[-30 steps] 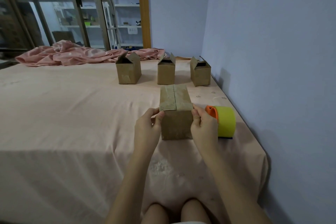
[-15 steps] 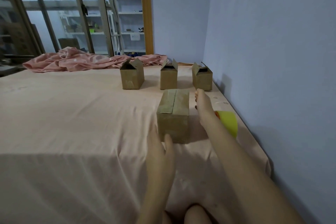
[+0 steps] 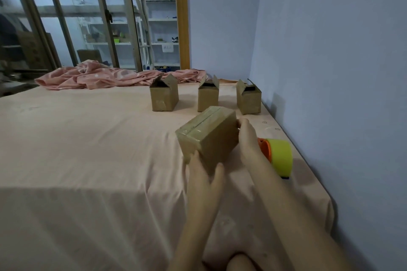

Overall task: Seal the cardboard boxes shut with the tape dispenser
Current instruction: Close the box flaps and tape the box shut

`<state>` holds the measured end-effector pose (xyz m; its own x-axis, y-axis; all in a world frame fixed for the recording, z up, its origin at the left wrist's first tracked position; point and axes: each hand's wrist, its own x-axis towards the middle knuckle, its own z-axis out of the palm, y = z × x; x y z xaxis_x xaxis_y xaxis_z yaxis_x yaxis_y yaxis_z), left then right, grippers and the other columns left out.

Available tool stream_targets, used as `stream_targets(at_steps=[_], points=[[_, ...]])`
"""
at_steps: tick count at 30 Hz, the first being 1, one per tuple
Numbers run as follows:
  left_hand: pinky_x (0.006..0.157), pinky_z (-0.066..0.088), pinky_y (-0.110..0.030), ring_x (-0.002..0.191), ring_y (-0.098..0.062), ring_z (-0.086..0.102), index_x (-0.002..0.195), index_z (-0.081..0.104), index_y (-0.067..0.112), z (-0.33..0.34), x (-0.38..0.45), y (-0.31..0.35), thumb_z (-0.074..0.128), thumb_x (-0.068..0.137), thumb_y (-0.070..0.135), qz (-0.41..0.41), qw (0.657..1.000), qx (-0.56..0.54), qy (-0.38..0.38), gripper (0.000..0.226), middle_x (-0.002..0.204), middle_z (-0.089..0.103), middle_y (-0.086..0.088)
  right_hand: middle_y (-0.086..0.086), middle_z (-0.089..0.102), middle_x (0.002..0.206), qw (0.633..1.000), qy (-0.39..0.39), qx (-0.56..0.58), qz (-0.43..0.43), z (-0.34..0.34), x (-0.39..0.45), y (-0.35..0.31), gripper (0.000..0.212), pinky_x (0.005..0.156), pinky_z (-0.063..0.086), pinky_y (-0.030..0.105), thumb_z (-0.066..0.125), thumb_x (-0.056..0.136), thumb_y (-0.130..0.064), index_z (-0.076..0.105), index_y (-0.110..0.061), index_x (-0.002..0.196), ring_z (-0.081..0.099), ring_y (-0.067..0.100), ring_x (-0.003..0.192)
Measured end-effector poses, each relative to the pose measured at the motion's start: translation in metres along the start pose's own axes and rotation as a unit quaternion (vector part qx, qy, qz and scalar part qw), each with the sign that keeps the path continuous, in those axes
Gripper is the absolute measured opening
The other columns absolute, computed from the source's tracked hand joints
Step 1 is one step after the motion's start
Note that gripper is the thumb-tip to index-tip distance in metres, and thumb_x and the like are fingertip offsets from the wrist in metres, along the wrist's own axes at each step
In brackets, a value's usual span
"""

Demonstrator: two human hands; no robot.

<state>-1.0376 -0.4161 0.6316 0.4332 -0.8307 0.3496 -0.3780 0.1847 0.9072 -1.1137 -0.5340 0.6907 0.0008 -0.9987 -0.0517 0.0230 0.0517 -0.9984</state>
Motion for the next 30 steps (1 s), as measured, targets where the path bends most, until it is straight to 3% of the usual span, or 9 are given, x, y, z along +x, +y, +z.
stream_targets(at_steps=[4,7,9,15,20,22,25,27,30], points=[[0.089,0.048,-0.03,0.109,-0.007,0.053,0.13,0.033,0.026,-0.015,0.041,0.004,0.049,0.089,0.044,-0.011,0.997,-0.059,0.053,0.048,0.122,0.052,0.011,-0.021,0.052,0.097,0.99,0.023,-0.011,-0.14,-0.006,-0.053,0.015,0.023,0.069,0.037,0.016,0.041,0.095,-0.024,0.051,-0.035,0.113,0.049,-0.007,0.088],[0.073,0.042,-0.018,0.102,0.0,0.051,0.123,0.037,0.021,-0.018,0.08,0.008,0.043,0.094,0.045,-0.03,0.991,-0.128,0.028,0.038,0.109,0.051,0.017,-0.014,0.049,0.127,0.973,0.032,-0.07,-0.219,-0.006,-0.092,0.04,0.042,0.097,0.039,0.024,0.045,0.09,-0.023,0.043,-0.041,0.128,0.044,-0.003,0.117],[0.076,0.046,-0.024,0.099,-0.007,0.054,0.122,0.048,0.015,-0.013,0.106,0.009,0.04,0.095,0.042,-0.065,0.987,-0.144,-0.006,0.038,0.106,0.055,0.009,-0.015,0.025,0.149,0.955,0.056,-0.15,-0.25,-0.003,-0.11,0.055,0.06,0.111,0.021,0.023,0.045,0.089,-0.025,0.027,-0.029,0.146,0.019,-0.006,0.135],[0.08,0.048,-0.033,0.087,-0.022,0.059,0.107,0.063,0.014,0.016,0.136,-0.001,0.043,0.092,0.043,-0.132,0.956,-0.216,-0.149,0.038,0.097,0.063,-0.006,-0.011,-0.019,0.152,0.883,0.047,-0.37,-0.284,0.001,-0.132,0.087,0.077,0.101,-0.022,0.007,0.048,0.087,-0.026,0.0,-0.024,0.148,-0.012,-0.002,0.137],[0.083,0.045,-0.028,0.095,-0.02,0.059,0.11,0.063,0.013,0.032,0.142,-0.006,0.044,0.092,0.044,-0.143,0.945,-0.195,-0.221,0.04,0.105,0.063,-0.007,-0.018,-0.038,0.142,0.865,-0.016,-0.417,-0.279,0.004,-0.135,0.104,0.08,0.103,-0.023,0.013,0.041,0.091,-0.03,-0.02,-0.03,0.142,-0.033,-0.002,0.13],[0.085,0.045,-0.027,0.103,-0.02,0.06,0.112,0.064,0.017,0.035,0.142,-0.008,0.041,0.094,0.044,-0.129,0.942,-0.193,-0.24,0.04,0.11,0.066,-0.005,-0.019,-0.03,0.146,0.869,-0.03,-0.405,-0.285,0.003,-0.134,0.104,0.077,0.106,-0.018,0.011,0.043,0.091,-0.026,-0.008,-0.027,0.147,-0.026,-0.004,0.133],[0.086,0.045,-0.027,0.11,-0.021,0.058,0.103,0.064,0.024,0.03,0.141,-0.007,0.037,0.097,0.042,-0.116,0.953,-0.193,-0.202,0.033,0.106,0.067,0.001,-0.012,0.021,0.152,0.904,0.0,-0.3,-0.306,-0.005,-0.136,0.093,0.056,0.111,0.012,0.012,0.05,0.084,-0.015,0.04,-0.015,0.139,0.02,0.002,0.138],[0.098,0.041,-0.031,0.12,-0.017,0.053,0.115,0.062,0.026,0.022,0.137,-0.007,0.04,0.096,0.043,-0.103,0.959,-0.199,-0.172,0.033,0.121,0.062,0.004,-0.002,0.054,0.128,0.893,0.079,-0.242,-0.372,-0.015,-0.137,0.081,0.035,0.102,0.036,0.019,0.048,0.081,-0.015,0.063,-0.008,0.111,0.047,0.007,0.118],[0.11,0.03,-0.029,0.126,0.003,0.043,0.129,0.054,0.035,-0.002,0.118,-0.001,0.046,0.093,0.044,0.03,0.977,-0.146,-0.15,0.038,0.136,0.05,0.016,0.003,0.062,0.106,0.848,0.154,-0.194,-0.468,-0.035,-0.125,0.053,0.023,0.09,0.046,0.024,0.049,0.083,-0.011,0.067,-0.004,0.095,0.055,0.008,0.103]])
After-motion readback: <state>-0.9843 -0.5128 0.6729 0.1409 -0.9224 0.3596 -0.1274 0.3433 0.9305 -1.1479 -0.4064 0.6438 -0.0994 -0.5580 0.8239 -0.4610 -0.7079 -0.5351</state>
